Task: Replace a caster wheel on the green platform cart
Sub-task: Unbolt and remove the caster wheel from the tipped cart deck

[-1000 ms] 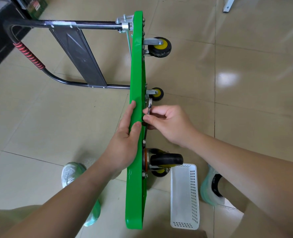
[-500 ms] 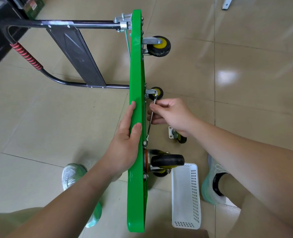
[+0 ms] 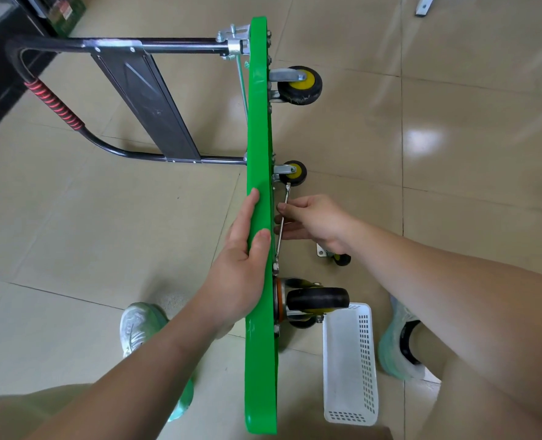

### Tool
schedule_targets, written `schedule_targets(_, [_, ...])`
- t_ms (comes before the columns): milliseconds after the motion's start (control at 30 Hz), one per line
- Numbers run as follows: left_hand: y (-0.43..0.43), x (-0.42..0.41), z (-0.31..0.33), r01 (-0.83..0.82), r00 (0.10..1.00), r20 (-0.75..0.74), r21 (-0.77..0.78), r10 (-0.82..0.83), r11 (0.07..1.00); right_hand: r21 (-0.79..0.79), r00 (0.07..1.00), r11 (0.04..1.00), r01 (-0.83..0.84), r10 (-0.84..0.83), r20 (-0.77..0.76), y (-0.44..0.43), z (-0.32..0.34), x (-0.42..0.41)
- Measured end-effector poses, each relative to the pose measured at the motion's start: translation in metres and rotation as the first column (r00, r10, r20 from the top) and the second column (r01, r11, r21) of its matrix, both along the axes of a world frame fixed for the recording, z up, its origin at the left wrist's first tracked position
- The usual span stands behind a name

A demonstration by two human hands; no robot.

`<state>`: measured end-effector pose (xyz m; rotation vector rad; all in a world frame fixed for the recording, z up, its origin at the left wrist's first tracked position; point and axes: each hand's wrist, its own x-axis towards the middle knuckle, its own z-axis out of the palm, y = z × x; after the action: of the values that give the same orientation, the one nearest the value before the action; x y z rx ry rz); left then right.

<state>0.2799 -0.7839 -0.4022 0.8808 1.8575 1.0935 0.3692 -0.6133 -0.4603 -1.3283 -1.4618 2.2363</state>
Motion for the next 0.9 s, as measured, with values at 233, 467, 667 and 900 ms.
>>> schedule_targets(233, [0.000, -0.001, 0.000, 0.005, 1.000, -0.003, -0.005, -0.005, 1.000, -0.003, 0.999, 0.999, -0.037, 0.037, 0.023, -0.009, -0.002, -0.007])
schedule_targets(467, [0.000, -0.001, 0.002, 0.016, 1.000, 0.003, 0.008, -0.016, 1.000, 0.110, 0.990, 0.984, -0.141, 0.137, 0.045, -0.008, 0.018, 0.000])
schedule_targets(667, [0.001, 0.000, 0.002, 0.009, 1.000, 0.003, 0.027, -0.009, 1.000, 0.332, 0.986, 0.930, -0.158, 0.168, -0.001, -0.022, 0.040, 0.011])
schedule_targets(900, [0.000, 0.001, 0.005, -0.007, 1.000, 0.012, 0.036, 0.006, 0.999, 0.637, 0.979, 0.749, -0.180, 0.201, 0.041, -0.045, 0.058, 0.027])
